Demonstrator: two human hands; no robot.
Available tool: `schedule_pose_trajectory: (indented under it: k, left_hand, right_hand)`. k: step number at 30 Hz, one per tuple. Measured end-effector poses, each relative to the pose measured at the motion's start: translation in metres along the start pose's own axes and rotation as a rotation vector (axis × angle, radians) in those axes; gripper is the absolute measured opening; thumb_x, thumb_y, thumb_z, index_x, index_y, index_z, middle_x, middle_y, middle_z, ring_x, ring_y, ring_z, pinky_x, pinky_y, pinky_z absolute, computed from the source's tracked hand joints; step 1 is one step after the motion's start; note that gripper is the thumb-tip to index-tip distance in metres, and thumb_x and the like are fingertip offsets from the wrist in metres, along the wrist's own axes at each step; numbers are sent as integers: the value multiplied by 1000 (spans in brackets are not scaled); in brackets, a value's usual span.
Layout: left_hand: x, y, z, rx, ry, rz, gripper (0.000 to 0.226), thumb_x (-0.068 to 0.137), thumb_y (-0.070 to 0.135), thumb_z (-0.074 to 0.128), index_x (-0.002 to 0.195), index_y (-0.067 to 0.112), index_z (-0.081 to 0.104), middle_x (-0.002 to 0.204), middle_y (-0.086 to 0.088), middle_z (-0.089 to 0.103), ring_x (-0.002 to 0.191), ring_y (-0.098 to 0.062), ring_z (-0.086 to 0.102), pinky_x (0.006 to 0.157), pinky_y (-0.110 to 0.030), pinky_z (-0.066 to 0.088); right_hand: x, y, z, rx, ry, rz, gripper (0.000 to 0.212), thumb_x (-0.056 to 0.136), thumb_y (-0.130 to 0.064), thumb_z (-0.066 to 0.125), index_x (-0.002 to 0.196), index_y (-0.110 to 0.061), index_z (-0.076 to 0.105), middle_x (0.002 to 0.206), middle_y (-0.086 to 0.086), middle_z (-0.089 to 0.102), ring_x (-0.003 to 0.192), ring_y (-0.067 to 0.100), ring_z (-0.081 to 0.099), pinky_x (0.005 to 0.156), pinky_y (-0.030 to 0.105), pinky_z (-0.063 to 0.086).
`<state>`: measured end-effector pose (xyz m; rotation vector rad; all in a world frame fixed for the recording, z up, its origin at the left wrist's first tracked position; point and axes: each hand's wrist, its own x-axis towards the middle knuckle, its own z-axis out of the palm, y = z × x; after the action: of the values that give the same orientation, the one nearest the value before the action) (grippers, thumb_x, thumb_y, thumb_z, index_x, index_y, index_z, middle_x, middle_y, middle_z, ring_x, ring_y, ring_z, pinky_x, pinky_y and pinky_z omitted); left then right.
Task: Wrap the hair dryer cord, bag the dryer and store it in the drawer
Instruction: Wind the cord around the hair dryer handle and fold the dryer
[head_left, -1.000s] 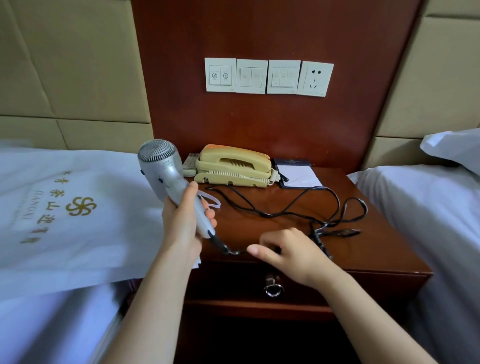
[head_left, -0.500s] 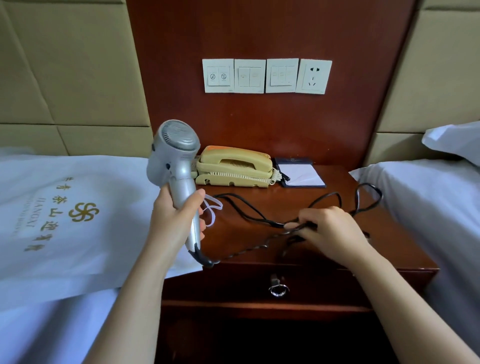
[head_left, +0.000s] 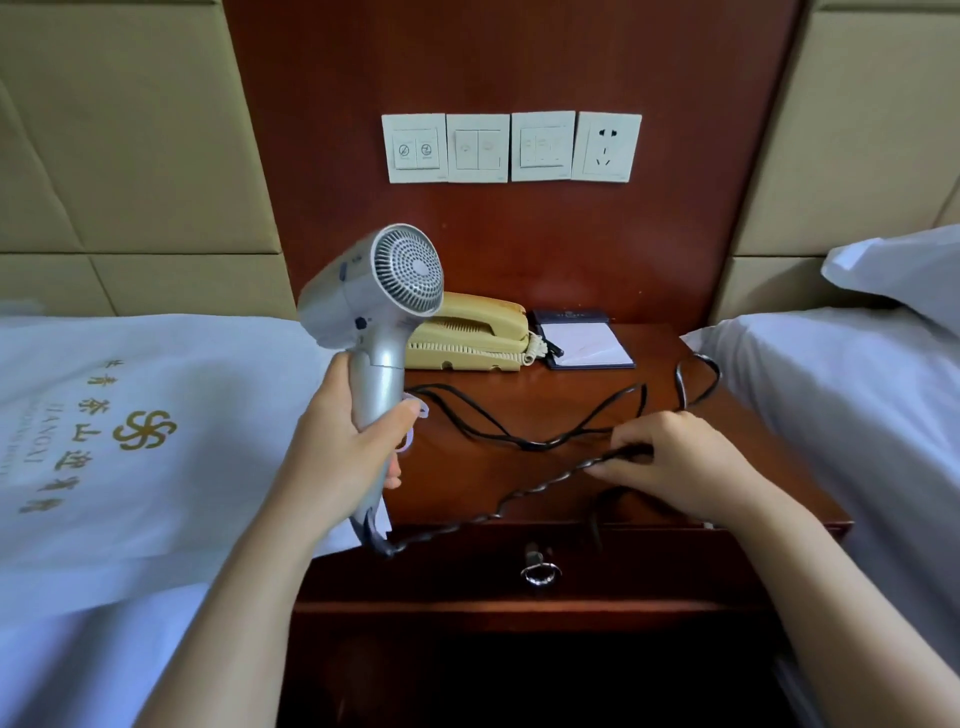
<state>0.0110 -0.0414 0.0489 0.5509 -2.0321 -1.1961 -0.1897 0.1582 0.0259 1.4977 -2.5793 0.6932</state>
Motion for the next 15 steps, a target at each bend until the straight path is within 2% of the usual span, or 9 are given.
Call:
schedule_pose_trajectory:
  k: [1, 3, 5, 8, 12, 15]
  left_hand:
    - [0, 0, -1, 6, 1, -8, 23, 85, 17, 61, 85, 33, 44, 53, 13, 59, 43, -13, 52, 44, -28, 53]
    - [0, -2, -1, 41, -13, -34, 23, 85, 20, 61, 87, 37, 46, 55, 8, 59, 43, -12, 51, 43, -28, 50]
    - [0, -7, 3, 64, -55, -57, 22, 85, 22, 62, 91, 39, 49, 64, 1, 58, 43, -14, 51, 43, -28, 47]
    - [-2, -11, 13, 138, -151, -49, 22, 84, 26, 63, 102, 31, 51, 69, -2, 56, 45, -15, 52, 44, -27, 46]
    - [-2, -4, 22, 215, -241, 22, 27, 84, 30, 63, 105, 36, 47, 77, 2, 57, 58, -17, 58, 50, -31, 52]
    - [1, 1, 23, 253, -234, 29, 24, 83, 33, 63, 103, 36, 50, 69, 5, 53, 49, -12, 51, 40, -23, 41]
  right_hand:
    - [-1, 0, 0, 4, 10, 1, 30, 73, -54, 67, 60, -29, 60, 56, -3, 57, 57, 11, 54, 55, 32, 42]
    - [-2, -1, 1, -24, 70, -2, 48, 73, -67, 57, 59, -21, 59, 50, -1, 49, 50, 11, 47, 50, 30, 35]
    - [1, -3, 3, -103, 234, -41, 63, 73, -75, 45, 52, -16, 49, 45, 2, 41, 44, 12, 38, 45, 28, 26]
    - [7, -10, 7, -130, 478, -150, 55, 75, -65, 48, 48, -18, 40, 42, -5, 33, 42, 7, 31, 46, 23, 25]
    - [16, -11, 6, -252, 723, -280, 56, 80, -58, 54, 50, -12, 49, 46, -1, 45, 47, 20, 43, 56, 30, 27]
    - [20, -13, 1, -283, 840, -330, 57, 85, -56, 53, 53, -9, 53, 48, 2, 48, 48, 25, 46, 57, 32, 28]
